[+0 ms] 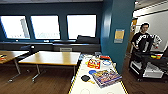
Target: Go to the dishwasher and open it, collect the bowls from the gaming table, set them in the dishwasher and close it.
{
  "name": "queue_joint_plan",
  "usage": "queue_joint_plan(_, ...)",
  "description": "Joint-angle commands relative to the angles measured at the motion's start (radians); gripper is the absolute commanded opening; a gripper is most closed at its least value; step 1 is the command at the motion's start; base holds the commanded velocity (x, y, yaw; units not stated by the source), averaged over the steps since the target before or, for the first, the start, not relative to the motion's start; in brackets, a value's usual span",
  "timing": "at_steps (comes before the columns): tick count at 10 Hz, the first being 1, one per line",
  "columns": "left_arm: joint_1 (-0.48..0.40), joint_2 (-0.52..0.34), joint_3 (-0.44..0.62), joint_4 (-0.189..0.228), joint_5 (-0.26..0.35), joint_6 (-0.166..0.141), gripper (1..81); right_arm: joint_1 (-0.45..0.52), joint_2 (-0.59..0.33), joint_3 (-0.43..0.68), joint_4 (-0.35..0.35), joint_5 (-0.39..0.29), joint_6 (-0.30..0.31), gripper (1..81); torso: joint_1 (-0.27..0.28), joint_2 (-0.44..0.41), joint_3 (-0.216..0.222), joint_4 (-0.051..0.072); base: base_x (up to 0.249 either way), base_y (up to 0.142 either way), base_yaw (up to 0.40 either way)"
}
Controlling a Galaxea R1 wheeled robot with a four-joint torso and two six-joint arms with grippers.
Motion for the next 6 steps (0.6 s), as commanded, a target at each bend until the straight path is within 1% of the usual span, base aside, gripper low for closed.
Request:
queue_joint_plan(1,-0.022,0.013,-0.083,0.024,-0.083,0.018,1.0,0.045,-0.012,-0.024,-0.026,-0.031,-0.005,1.0,0.000,0.000,-0.001,0.000,0.000,0.000,0.000)
queue_joint_plan(2,-0.002,0.028,-0.122,0.024,-0.112,0.020,1.0,0.042,0.011,-0.055,-0.043,-0.031,-0.003,1.0,-0.001,-0.001,0.007,0.000,0.000,0.000,0.000)
queue_joint_plan(4,0.039,0.086,-0.208,0.024,-0.145,0.023,1.0,0.034,0.068,-0.130,-0.057,-0.031,-0.005,1.0,-0.001,-0.001,0.013,0.000,0.000,0.000,0.000)
queue_joint_plan(5,0.059,0.126,-0.261,0.024,-0.163,0.038,1.0,0.031,0.103,-0.171,-0.072,-0.031,-0.005,1.0,-0.001,-0.002,0.013,0.000,0.000,0.000,0.000)
queue_joint_plan(6,0.081,0.154,-0.304,0.023,-0.187,0.041,1.0,0.027,0.126,-0.194,-0.083,-0.031,-0.003,1.0,-0.001,-0.002,0.013,0.000,0.000,0.000,0.000)
